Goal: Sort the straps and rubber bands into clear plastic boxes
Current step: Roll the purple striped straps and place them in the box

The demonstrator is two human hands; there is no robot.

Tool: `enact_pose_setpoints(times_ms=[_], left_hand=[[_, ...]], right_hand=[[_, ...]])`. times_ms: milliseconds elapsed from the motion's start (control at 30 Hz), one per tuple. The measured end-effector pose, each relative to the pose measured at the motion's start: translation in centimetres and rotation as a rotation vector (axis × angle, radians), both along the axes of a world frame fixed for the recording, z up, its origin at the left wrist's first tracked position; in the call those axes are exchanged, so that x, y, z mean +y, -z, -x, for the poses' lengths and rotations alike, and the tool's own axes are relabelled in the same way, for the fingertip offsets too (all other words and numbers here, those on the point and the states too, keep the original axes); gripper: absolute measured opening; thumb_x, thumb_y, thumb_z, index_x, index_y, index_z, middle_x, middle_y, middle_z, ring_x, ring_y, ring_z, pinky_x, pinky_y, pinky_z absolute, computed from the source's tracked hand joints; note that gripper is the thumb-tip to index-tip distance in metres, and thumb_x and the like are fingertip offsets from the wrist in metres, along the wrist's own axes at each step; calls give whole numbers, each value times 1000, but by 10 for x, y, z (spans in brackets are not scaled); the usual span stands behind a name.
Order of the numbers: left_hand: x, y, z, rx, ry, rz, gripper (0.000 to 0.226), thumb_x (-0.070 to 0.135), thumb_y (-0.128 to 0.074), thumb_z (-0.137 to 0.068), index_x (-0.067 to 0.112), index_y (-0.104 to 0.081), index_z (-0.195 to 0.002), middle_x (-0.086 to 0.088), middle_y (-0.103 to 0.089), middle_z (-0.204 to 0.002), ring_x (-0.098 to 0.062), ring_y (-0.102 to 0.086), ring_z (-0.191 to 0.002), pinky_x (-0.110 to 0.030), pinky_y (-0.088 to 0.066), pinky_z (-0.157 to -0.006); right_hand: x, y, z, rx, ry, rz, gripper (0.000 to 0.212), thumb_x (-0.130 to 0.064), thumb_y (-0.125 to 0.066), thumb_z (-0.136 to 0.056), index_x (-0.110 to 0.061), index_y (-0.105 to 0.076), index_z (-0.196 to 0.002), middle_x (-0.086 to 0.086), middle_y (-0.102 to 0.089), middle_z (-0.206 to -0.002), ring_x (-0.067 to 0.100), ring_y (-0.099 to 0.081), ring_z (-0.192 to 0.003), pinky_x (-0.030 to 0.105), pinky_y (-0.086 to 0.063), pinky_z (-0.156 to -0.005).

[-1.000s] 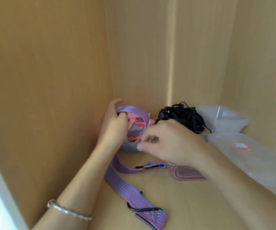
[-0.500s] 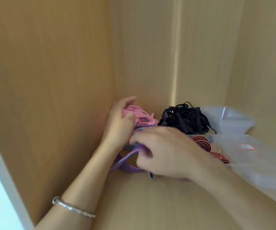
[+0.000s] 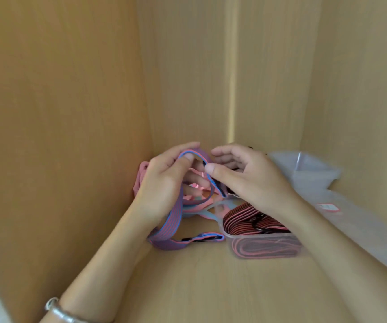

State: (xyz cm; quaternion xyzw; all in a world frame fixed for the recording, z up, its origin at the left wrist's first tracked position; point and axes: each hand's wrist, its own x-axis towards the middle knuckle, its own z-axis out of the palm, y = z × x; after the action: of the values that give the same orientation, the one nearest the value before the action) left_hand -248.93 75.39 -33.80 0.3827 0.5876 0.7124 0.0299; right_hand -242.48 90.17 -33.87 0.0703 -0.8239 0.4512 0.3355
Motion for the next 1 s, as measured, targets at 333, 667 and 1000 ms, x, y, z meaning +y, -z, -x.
enact_pose_setpoints(times_ms=[333,667,1000], left_hand=[[0,-2,1,-154,28,-180,28,10,-32,-103,17,-58,-107,-3,-61,-68,-20,-66,-58,-27,-54,-48],[6,7,2,76,-116,12,11,8,-59,-92,18,-62,-95,-2,-65,-81,-10,-63,-69,-21,-48,-44],[11,8,-4,-26,-83,1,22,15,-49,-98,26,-64,-109,-3,-68,-91,-16,-63,-76,-28,-53,-53]], right_hand=[[2,-1,-3,-13,-96,-7,37,-3,-67,-86,-39,-64,-94,-17,-71,-88,8,-68,-83,27,-55,-81],[7,-7,-3,140,-41,265,23,-2,-61,-91,-24,-58,-88,-10,-68,-74,5,-65,-62,21,-54,-64],[4,1,1,291,203,185,26,-11,-76,-81,-32,-64,-70,-5,-72,-71,0,-59,-62,17,-47,-63]])
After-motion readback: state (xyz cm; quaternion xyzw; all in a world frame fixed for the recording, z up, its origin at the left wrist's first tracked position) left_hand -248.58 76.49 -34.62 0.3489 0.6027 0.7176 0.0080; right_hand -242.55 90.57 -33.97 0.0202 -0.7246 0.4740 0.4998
